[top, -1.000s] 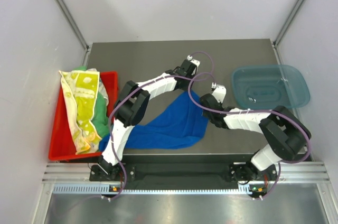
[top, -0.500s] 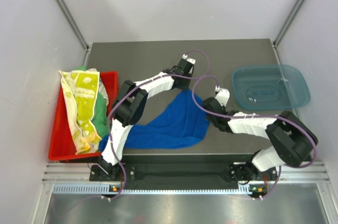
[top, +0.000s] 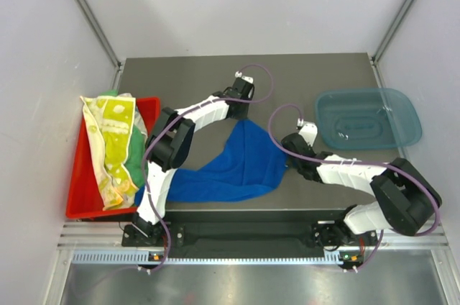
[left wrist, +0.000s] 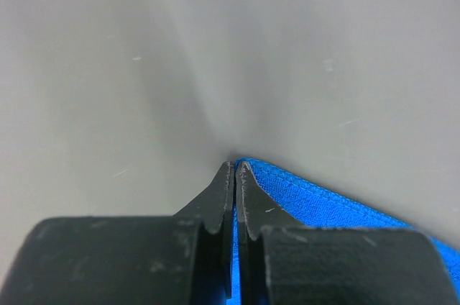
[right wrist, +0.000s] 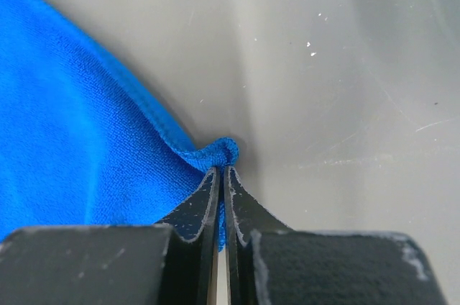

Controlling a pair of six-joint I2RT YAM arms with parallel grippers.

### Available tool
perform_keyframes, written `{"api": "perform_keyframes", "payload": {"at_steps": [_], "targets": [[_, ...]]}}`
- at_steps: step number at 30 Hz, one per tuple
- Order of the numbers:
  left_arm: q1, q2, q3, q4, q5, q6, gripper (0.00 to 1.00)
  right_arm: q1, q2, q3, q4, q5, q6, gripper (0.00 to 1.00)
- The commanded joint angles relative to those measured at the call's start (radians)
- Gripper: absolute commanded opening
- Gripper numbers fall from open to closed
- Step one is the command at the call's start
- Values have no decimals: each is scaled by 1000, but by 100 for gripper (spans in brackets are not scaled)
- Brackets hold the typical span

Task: Fold and stack the towels
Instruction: Flatten out the crumpled towel

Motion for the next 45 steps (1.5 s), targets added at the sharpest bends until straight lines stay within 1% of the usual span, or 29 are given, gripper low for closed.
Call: {"api": "perform_keyframes", "payload": {"at_steps": [1,6,11,14,17,19,20,24,28,29,31,32,36,39,40,45], "targets": [[38,-13,-59,-140,-74,-2,0,-28,-1,25,-20,-10,-35,0],[37,-62,-85,-120,-81,-9,0,-50,-9,92,-40,-15,-78,0],[37,-191,-129,-89,-67,-12,0,-61,-55,172,-81,-7,-148,0],[37,-288,-139,-91,-63,-10,0,-64,-92,253,-114,-5,-213,0],[23,-389,-122,-115,-72,1,0,-64,-136,379,-163,11,-274,0],[3,-461,-88,-144,-92,20,0,-65,-167,439,-190,19,-305,0],[-4,-484,-74,-150,-103,30,0,-65,-181,500,-218,28,-337,0],[-34,-601,36,-207,-156,56,0,-65,-222,663,-275,27,-418,0],[-86,-688,125,-215,-198,105,0,-67,-241,818,-308,27,-498,0],[-95,-699,147,-223,-204,114,0,-67,-244,876,-312,25,-529,0],[-124,-716,220,-233,-227,142,0,-67,-236,936,-327,24,-569,0],[-136,-722,242,-230,-239,166,0,-67,-233,998,-331,18,-578,0],[-192,-747,343,-189,-288,231,0,-67,-212,1140,-353,5,-618,0],[-221,-765,383,-131,-301,269,0,-67,-183,1253,-376,-8,-643,0],[-231,-771,384,-114,-302,275,0,-68,-175,1305,-390,-21,-649,0],[-264,-825,368,-23,-298,318,0,-67,-152,1413,-410,-68,-670,0]]}}
